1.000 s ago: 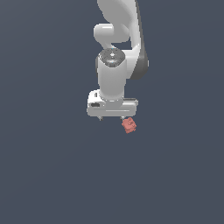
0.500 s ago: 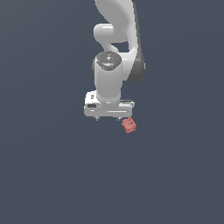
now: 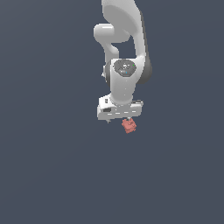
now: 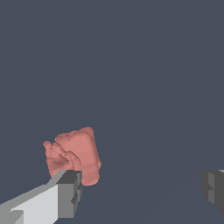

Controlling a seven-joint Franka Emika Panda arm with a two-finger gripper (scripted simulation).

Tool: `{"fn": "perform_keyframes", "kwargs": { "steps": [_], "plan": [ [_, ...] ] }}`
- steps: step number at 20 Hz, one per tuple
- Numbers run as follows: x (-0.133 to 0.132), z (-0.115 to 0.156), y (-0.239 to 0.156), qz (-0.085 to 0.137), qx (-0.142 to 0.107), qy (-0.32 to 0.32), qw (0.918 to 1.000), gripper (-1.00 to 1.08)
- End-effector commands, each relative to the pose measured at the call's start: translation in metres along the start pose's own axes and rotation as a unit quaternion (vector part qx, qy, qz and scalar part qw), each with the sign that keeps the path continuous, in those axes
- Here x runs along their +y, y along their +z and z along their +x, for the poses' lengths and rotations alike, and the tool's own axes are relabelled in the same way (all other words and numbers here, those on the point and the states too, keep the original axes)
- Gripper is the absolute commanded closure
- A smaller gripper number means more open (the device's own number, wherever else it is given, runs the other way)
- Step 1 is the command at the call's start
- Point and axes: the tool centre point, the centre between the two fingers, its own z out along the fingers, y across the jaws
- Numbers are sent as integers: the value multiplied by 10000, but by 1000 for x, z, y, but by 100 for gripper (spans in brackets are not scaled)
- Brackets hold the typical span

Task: Pick up the object and move it to a goal position.

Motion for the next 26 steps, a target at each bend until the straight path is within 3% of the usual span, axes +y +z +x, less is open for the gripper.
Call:
{"fn": "perform_keyframes", "kwargs": {
  "steps": [1, 10, 18, 26],
  "plan": [
    [-23, -5, 12, 25, 24, -350, 9994, -92],
    [-71, -19, 38, 88, 87, -1112, 9937, -92],
    [-73, -20, 44, 92, 85, -1137, 9934, -92],
    [-74, -21, 79, 94, 89, -1157, 9932, -92]
  ]
}}
